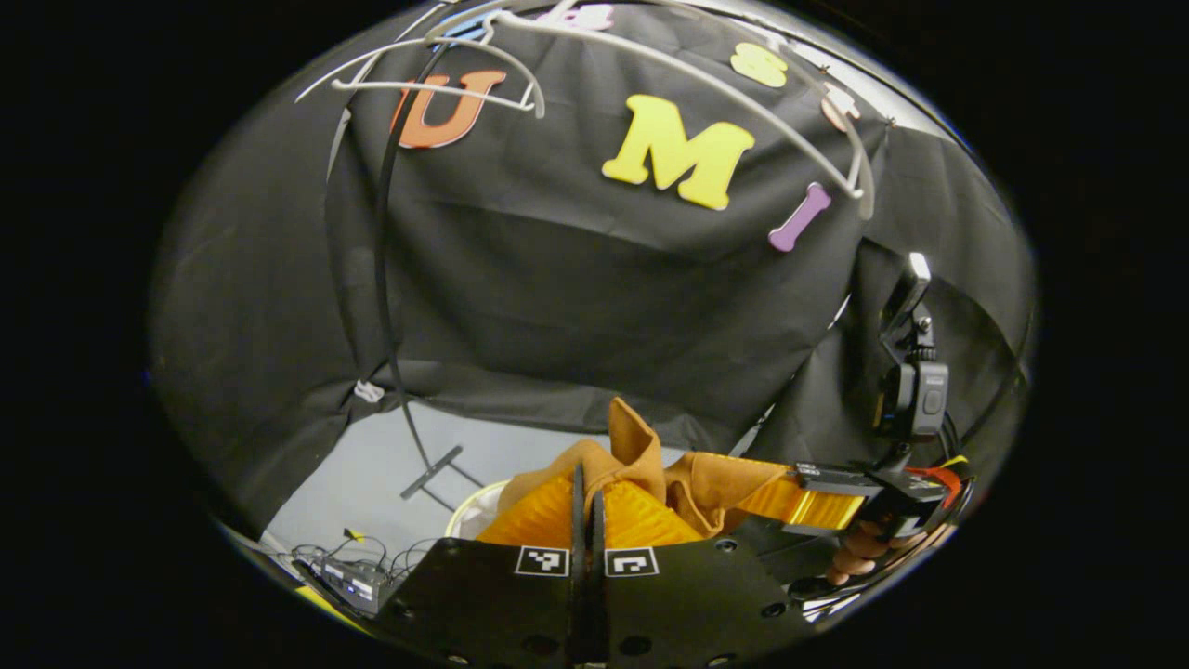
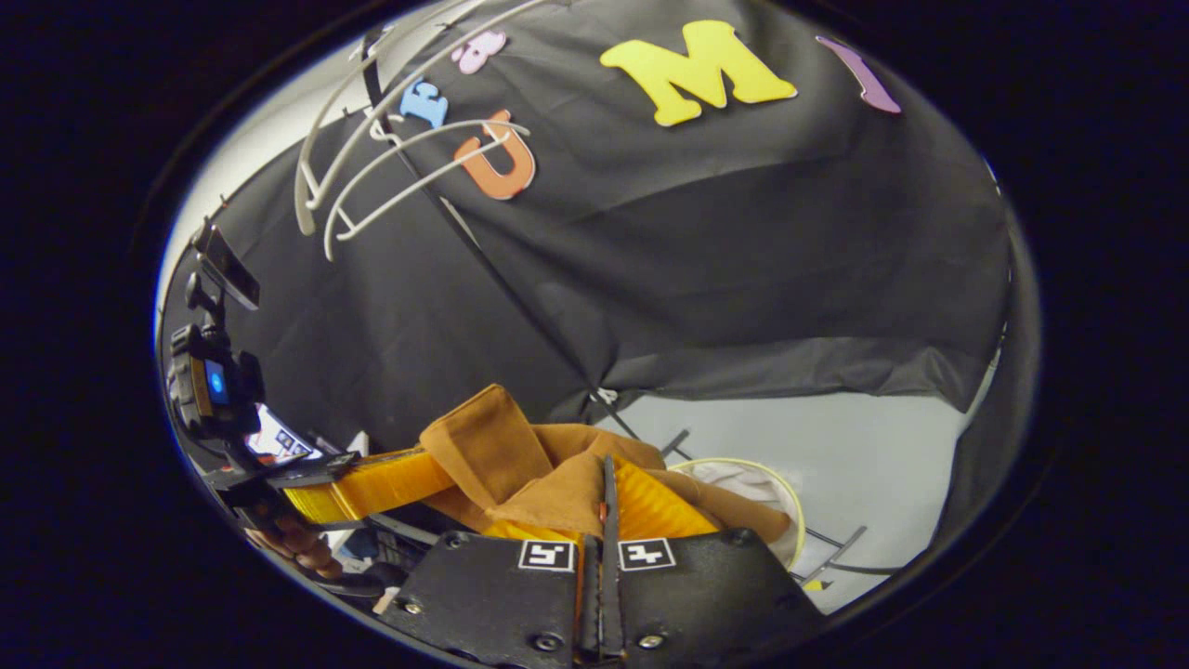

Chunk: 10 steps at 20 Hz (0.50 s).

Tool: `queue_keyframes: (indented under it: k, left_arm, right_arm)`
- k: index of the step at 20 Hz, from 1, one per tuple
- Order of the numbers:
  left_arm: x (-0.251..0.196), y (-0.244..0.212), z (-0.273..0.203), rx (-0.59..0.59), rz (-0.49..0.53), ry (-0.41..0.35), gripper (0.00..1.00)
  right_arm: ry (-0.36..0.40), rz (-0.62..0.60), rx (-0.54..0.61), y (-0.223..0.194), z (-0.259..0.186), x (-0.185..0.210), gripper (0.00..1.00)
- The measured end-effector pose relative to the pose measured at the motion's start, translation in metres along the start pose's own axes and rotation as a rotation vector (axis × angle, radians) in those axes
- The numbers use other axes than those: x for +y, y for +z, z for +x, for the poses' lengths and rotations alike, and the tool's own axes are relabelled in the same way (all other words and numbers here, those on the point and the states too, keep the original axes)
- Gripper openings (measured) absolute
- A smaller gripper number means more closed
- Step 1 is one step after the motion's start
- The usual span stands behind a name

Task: Grasp the clothes on the hanger with both hands and then place them into the laundry hamper below.

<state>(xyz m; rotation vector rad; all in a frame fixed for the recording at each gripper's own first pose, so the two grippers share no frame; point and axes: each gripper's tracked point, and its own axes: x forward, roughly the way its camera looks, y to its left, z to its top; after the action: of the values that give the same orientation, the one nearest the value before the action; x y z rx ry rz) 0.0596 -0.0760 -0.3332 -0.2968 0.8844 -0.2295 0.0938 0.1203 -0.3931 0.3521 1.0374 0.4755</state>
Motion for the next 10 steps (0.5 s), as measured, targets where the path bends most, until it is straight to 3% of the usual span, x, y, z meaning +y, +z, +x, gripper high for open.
queue_keyframes:
  k: [2, 3, 4, 6, 7, 8, 9, 10]
  left_arm:
    - [0.004, -0.014, 0.010, 0.045, -0.009, 0.031, 0.00]
    - [0.005, -0.021, 0.013, 0.066, -0.017, 0.047, 0.07]
    - [0.008, -0.029, 0.017, 0.086, -0.027, 0.060, 0.00]
    - [0.011, -0.042, 0.018, 0.137, -0.050, 0.083, 0.01]
    - [0.014, -0.046, 0.018, 0.151, -0.064, 0.092, 0.13]
    - [0.014, -0.049, 0.017, 0.164, -0.082, 0.099, 0.05]
    - [0.015, -0.051, 0.017, 0.181, -0.099, 0.114, 0.19]
    - [0.018, -0.056, 0.017, 0.206, -0.116, 0.136, 0.17]
  right_arm:
    - [-0.049, -0.010, 0.043, -0.010, 0.009, -0.014, 0.05]
    - [-0.072, -0.016, 0.056, -0.013, 0.011, -0.022, 0.05]
    - [-0.099, -0.023, 0.067, -0.015, 0.013, -0.028, 0.04]
    - [-0.178, -0.037, 0.100, -0.022, 0.015, -0.048, 0.05]
    - [-0.221, -0.046, 0.127, -0.027, 0.017, -0.058, 0.05]
    - [-0.249, -0.049, 0.154, -0.034, 0.017, -0.067, 0.05]
    - [-0.255, -0.042, 0.174, -0.041, 0.016, -0.067, 0.06]
    - [-0.254, -0.027, 0.187, -0.043, 0.012, -0.067, 0.10]
